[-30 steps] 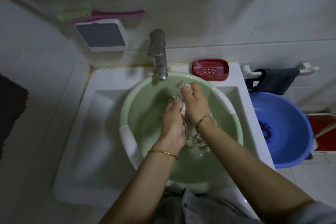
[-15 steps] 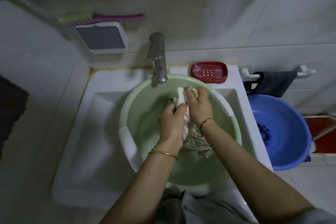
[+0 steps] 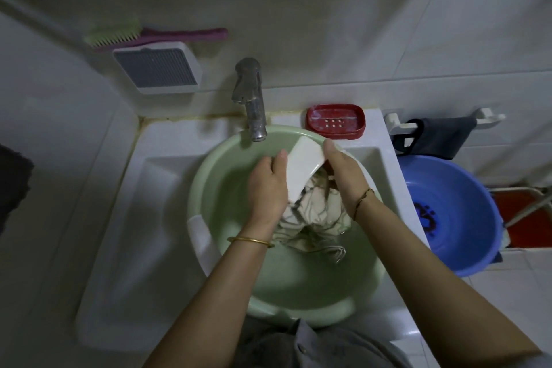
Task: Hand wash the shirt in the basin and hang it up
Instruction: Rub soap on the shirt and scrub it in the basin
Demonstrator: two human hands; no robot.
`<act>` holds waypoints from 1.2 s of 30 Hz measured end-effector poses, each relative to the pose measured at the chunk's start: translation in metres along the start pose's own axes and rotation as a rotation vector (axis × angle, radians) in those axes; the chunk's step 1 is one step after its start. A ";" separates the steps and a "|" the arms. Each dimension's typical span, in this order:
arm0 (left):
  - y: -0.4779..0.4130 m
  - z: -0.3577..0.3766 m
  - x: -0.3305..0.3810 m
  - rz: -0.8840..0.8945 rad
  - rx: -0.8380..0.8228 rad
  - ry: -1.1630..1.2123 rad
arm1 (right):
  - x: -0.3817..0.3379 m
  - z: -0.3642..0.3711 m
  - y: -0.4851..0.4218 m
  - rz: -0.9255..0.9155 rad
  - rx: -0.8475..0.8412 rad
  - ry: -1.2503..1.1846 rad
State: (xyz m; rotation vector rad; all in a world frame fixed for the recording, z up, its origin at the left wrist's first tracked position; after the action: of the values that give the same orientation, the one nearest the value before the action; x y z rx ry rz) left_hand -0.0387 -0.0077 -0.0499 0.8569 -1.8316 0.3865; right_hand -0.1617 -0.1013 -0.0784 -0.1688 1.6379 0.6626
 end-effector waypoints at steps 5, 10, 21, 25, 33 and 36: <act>-0.007 0.006 0.014 -0.004 -0.007 -0.136 | -0.010 0.001 0.001 -0.078 -0.069 0.027; -0.019 0.021 0.020 0.017 -0.142 -0.298 | -0.010 -0.010 -0.012 0.028 -0.070 -0.030; -0.032 0.015 0.022 0.059 -0.196 -0.228 | 0.001 -0.072 -0.100 0.238 0.398 -0.229; -0.035 0.016 0.018 0.072 -0.268 -0.201 | 0.001 -0.073 -0.137 0.244 0.399 -0.103; -0.036 0.019 0.018 0.101 -0.435 -0.173 | -0.016 -0.070 -0.142 0.228 0.310 0.439; -0.034 0.020 0.021 0.136 -0.485 -0.140 | -0.026 -0.064 -0.118 0.080 0.292 0.592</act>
State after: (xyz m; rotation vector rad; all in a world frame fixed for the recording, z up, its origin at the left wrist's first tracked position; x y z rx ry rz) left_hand -0.0325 -0.0517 -0.0431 0.4339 -2.0016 -0.0416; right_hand -0.1567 -0.2374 -0.0898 -0.0891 2.3001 0.4437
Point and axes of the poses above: each hand's wrist, its own y-axis away from the middle knuckle, its own z-axis out of the palm, x = y × z, the point moved 6 cm from there along -y, towards the middle knuckle, and after that the axes turned 4 degrees about -x, right-handed, at the moved point
